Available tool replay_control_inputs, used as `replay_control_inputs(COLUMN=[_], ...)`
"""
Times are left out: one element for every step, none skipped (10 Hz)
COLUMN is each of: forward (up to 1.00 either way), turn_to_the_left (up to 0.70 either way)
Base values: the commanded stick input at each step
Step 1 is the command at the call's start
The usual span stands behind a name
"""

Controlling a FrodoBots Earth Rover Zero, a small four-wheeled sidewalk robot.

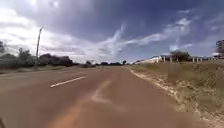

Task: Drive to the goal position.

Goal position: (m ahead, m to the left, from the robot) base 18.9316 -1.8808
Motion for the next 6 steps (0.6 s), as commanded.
replay_control_inputs(forward=[1.0,1.0,1.0,1.0,1.0,1.0], turn_to_the_left=[0.0,0.0,0.0,0.0,0.0,0.0])
